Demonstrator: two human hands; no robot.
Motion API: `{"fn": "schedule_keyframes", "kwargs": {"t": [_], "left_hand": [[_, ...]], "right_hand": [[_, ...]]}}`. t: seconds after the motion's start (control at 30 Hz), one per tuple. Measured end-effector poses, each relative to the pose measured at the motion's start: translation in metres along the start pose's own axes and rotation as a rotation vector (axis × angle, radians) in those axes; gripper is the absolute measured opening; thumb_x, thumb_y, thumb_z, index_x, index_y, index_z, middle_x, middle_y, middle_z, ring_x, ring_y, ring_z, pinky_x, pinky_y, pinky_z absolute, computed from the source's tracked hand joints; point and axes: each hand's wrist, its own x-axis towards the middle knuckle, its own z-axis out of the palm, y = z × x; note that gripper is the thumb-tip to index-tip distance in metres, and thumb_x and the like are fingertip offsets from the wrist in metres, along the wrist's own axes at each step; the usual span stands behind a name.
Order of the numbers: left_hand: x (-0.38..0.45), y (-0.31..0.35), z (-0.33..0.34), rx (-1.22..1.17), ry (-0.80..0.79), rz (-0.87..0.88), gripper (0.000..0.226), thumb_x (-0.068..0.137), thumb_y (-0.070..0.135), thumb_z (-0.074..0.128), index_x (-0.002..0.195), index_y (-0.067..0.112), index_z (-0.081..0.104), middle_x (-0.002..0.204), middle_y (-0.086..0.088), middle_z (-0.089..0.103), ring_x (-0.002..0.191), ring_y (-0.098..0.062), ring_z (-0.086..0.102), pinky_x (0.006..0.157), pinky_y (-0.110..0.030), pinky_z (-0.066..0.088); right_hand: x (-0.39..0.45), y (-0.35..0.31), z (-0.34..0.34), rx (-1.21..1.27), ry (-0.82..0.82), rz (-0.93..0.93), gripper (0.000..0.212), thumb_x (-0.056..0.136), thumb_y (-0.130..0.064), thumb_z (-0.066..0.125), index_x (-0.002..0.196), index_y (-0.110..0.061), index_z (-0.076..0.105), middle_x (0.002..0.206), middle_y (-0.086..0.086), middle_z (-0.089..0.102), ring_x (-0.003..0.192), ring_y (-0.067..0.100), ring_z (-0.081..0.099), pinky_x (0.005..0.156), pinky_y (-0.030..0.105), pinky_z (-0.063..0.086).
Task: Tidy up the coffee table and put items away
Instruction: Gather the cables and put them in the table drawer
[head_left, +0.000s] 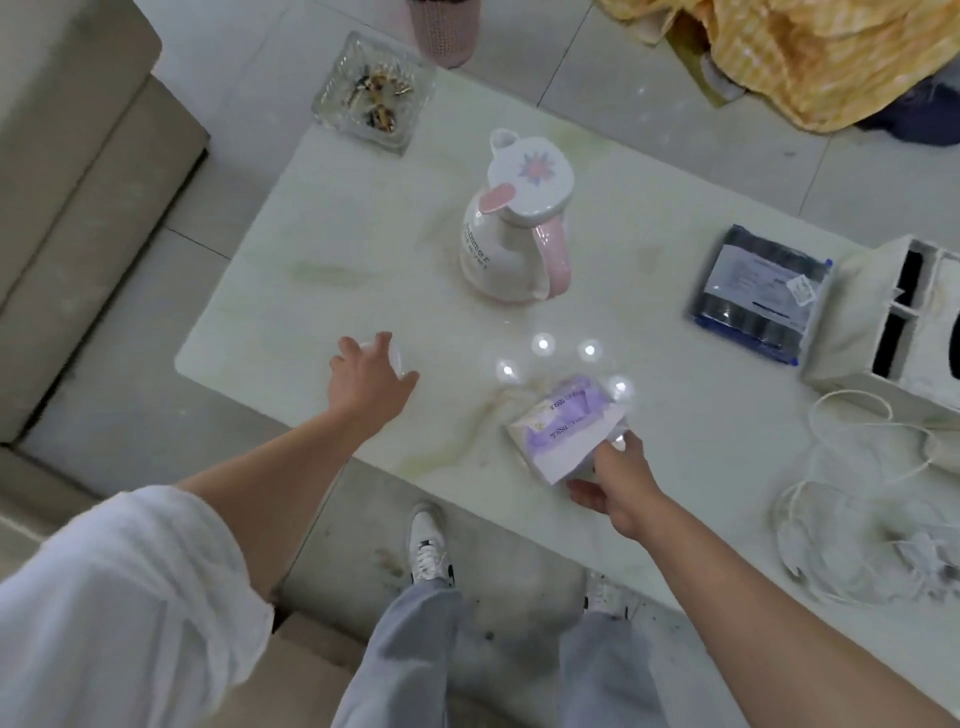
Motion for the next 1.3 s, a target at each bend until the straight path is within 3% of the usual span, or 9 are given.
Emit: {"fn": "schedule_keyframes", "kwargs": {"t": [0.23, 0.33, 0.43, 0.57, 0.83, 0.97, 1.1, 1.2, 1.3], "left_hand": [[0.010, -0.003, 0.004, 0.031, -0.136, 0.005, 0.067, 0.074, 0.046, 0.074, 0.127, 0.020, 0.042, 0.120, -0.020, 0.048, 0.111, -0.040, 0.050, 0.092, -0.040, 0.042], [-0.020, -0.006, 0.010, 0.018, -0.177, -0.001, 0.063, 0.074, 0.048, 0.070, 0.125, 0.023, 0.042, 0.119, -0.017, 0.050, 0.113, -0.037, 0.050, 0.092, -0.040, 0.043], [-0.064, 0.007, 0.025, 0.053, -0.190, 0.112, 0.052, 0.076, 0.043, 0.065, 0.118, 0.025, 0.041, 0.113, -0.009, 0.049, 0.098, -0.036, 0.059, 0.082, -0.038, 0.048], [-0.118, 0.050, 0.054, 0.156, -0.246, 0.353, 0.043, 0.076, 0.041, 0.062, 0.113, 0.028, 0.045, 0.103, 0.000, 0.049, 0.091, -0.031, 0.061, 0.073, -0.033, 0.043], [-0.191, 0.180, 0.147, 0.104, -0.285, 0.642, 0.034, 0.082, 0.040, 0.064, 0.112, 0.034, 0.050, 0.114, 0.001, 0.048, 0.099, -0.025, 0.058, 0.078, -0.032, 0.044], [-0.196, 0.220, 0.189, 0.099, -0.283, 0.619, 0.036, 0.083, 0.038, 0.066, 0.116, 0.032, 0.052, 0.119, -0.003, 0.046, 0.111, -0.027, 0.052, 0.087, -0.037, 0.046], [-0.196, 0.248, 0.218, 0.070, -0.234, 0.630, 0.038, 0.082, 0.035, 0.068, 0.117, 0.030, 0.052, 0.120, -0.005, 0.044, 0.110, -0.027, 0.051, 0.088, -0.038, 0.047], [-0.189, 0.260, 0.225, 0.096, -0.245, 0.669, 0.040, 0.081, 0.037, 0.070, 0.116, 0.031, 0.052, 0.117, -0.003, 0.042, 0.105, -0.025, 0.051, 0.083, -0.032, 0.043], [-0.183, 0.264, 0.222, -0.012, -0.305, 0.622, 0.040, 0.079, 0.037, 0.072, 0.114, 0.032, 0.054, 0.118, -0.005, 0.048, 0.093, -0.023, 0.058, 0.076, -0.031, 0.047]], "right_hand": [[0.017, -0.011, 0.016, 0.173, -0.002, -0.039, 0.039, 0.088, -0.014, 0.054, 0.126, -0.020, 0.049, 0.109, 0.010, 0.070, 0.101, 0.034, 0.071, 0.083, 0.044, 0.061], [0.020, -0.015, 0.020, 0.133, -0.055, -0.042, 0.026, 0.094, -0.014, 0.051, 0.118, -0.024, 0.054, 0.110, 0.008, 0.069, 0.096, 0.030, 0.069, 0.086, 0.040, 0.058], [0.023, -0.021, 0.016, 0.145, -0.150, -0.099, 0.035, 0.099, -0.020, 0.052, 0.132, -0.031, 0.047, 0.118, 0.002, 0.064, 0.098, 0.023, 0.063, 0.098, 0.044, 0.052], [0.016, -0.014, -0.018, -0.020, -0.124, -0.225, 0.043, 0.096, -0.020, 0.051, 0.139, -0.024, 0.049, 0.113, 0.004, 0.065, 0.092, 0.021, 0.062, 0.080, 0.034, 0.051], [-0.013, 0.064, -0.231, -0.275, 0.436, -0.519, 0.018, 0.093, -0.028, 0.057, 0.101, -0.016, 0.069, 0.085, -0.008, 0.066, 0.089, 0.019, 0.065, 0.075, 0.027, 0.049], [-0.008, 0.109, -0.308, -0.378, 0.816, -0.556, 0.043, 0.084, -0.049, 0.065, 0.113, -0.017, 0.063, 0.113, 0.003, 0.064, 0.109, 0.025, 0.058, 0.086, 0.034, 0.048], [0.020, 0.140, -0.338, -0.318, 0.474, -0.399, 0.111, 0.071, -0.067, 0.073, 0.156, -0.020, 0.019, 0.162, 0.006, 0.023, 0.150, 0.024, 0.019, 0.120, 0.048, 0.024], [0.042, 0.154, -0.326, -0.495, 0.349, -0.435, 0.118, 0.072, -0.066, 0.073, 0.159, -0.023, 0.005, 0.166, 0.006, 0.010, 0.153, 0.027, 0.006, 0.123, 0.049, 0.011], [0.057, 0.158, -0.299, -0.552, 0.351, -0.540, 0.113, 0.075, -0.058, 0.073, 0.159, -0.027, 0.004, 0.166, 0.007, 0.012, 0.153, 0.028, 0.008, 0.119, 0.052, 0.024]]}}
